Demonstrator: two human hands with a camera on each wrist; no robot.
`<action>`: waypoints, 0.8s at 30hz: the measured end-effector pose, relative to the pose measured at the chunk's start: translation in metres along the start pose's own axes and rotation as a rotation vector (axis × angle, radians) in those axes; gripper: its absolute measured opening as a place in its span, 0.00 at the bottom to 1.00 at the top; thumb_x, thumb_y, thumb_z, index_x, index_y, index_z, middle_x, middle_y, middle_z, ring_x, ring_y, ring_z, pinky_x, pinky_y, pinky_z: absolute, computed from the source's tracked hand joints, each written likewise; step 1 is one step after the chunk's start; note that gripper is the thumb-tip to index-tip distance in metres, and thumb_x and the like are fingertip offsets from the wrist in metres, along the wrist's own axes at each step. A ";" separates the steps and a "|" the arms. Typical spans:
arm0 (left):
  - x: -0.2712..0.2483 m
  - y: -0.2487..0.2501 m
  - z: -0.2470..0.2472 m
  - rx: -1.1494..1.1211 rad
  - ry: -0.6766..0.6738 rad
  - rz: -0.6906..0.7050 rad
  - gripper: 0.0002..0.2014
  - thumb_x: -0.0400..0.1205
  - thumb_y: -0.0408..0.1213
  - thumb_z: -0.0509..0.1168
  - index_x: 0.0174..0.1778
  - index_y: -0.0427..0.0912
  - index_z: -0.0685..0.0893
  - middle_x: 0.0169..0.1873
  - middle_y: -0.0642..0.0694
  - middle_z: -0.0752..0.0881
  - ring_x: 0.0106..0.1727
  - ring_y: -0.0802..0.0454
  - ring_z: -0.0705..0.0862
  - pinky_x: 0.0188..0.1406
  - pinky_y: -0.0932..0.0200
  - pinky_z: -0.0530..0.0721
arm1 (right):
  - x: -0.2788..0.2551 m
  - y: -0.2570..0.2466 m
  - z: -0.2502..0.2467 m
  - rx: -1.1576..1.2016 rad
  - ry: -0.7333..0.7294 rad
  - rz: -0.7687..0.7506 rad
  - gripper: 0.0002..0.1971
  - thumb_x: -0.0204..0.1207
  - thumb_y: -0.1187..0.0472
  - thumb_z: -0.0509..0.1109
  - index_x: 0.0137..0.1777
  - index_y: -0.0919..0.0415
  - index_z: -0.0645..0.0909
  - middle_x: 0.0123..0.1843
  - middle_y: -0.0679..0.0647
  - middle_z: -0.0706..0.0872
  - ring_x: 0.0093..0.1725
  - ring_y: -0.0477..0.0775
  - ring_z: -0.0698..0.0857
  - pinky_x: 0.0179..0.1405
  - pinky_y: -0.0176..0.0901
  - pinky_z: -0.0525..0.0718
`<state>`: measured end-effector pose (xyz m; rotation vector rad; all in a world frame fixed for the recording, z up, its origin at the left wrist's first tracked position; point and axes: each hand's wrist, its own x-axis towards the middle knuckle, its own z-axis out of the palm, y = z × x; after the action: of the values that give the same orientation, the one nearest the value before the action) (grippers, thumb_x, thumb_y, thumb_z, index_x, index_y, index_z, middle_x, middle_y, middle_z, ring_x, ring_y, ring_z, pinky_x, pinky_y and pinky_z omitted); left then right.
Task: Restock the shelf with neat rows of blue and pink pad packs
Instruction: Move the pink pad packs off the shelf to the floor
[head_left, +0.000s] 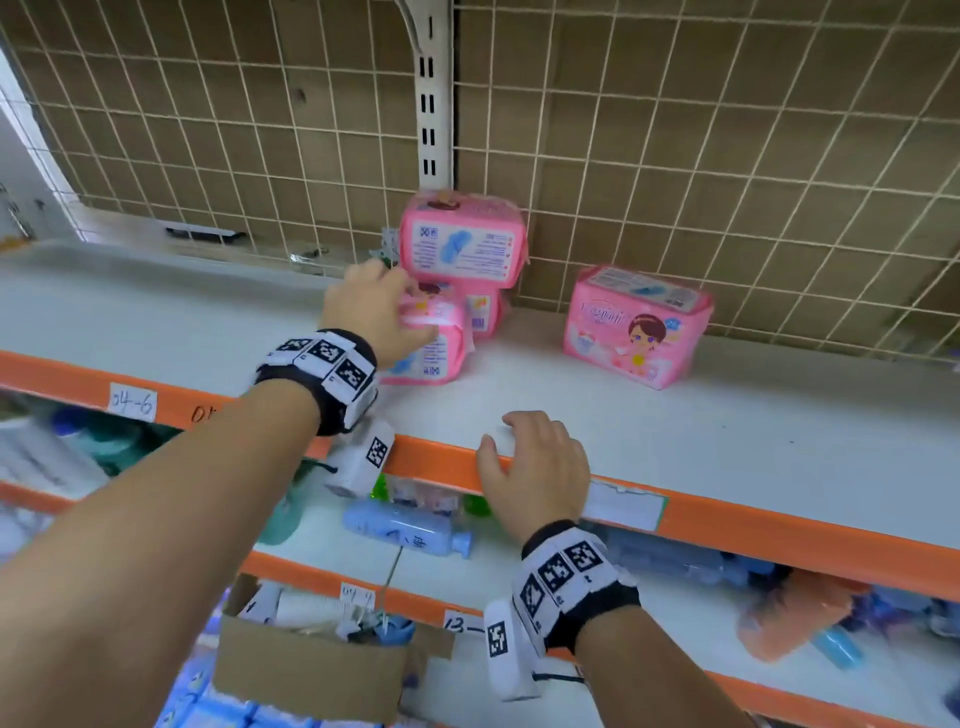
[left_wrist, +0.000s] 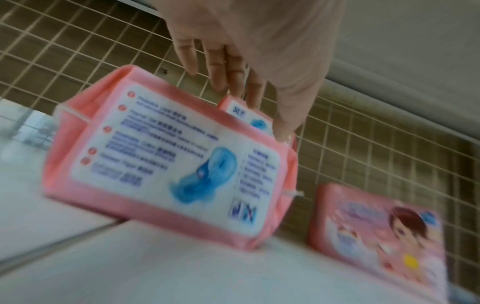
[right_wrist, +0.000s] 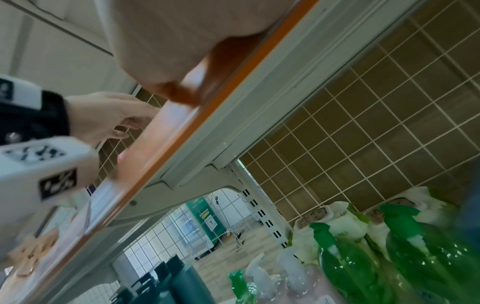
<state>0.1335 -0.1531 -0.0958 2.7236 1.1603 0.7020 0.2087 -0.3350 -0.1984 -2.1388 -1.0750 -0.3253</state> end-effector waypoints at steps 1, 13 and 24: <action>0.008 -0.002 -0.002 0.039 -0.075 -0.074 0.36 0.67 0.63 0.70 0.68 0.48 0.75 0.64 0.38 0.75 0.69 0.38 0.70 0.66 0.42 0.69 | 0.000 -0.001 0.001 -0.015 -0.005 -0.008 0.15 0.73 0.52 0.66 0.54 0.59 0.82 0.52 0.53 0.86 0.52 0.58 0.81 0.51 0.47 0.73; -0.033 -0.013 -0.004 0.121 -0.450 -0.075 0.50 0.64 0.79 0.55 0.80 0.60 0.49 0.79 0.44 0.53 0.77 0.36 0.56 0.75 0.41 0.60 | 0.003 -0.014 -0.011 0.164 0.015 0.155 0.28 0.71 0.40 0.56 0.63 0.58 0.77 0.60 0.52 0.82 0.57 0.55 0.80 0.57 0.47 0.71; -0.109 0.000 -0.004 -0.369 -0.153 0.193 0.45 0.58 0.64 0.64 0.73 0.50 0.70 0.71 0.46 0.63 0.75 0.49 0.58 0.68 0.67 0.53 | 0.065 -0.039 -0.038 0.853 -0.365 0.329 0.35 0.63 0.62 0.82 0.65 0.53 0.64 0.61 0.55 0.80 0.56 0.51 0.84 0.49 0.40 0.86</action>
<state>0.0659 -0.2300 -0.1325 2.5379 0.6638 0.6412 0.2222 -0.3065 -0.1191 -1.5578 -0.8114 0.6046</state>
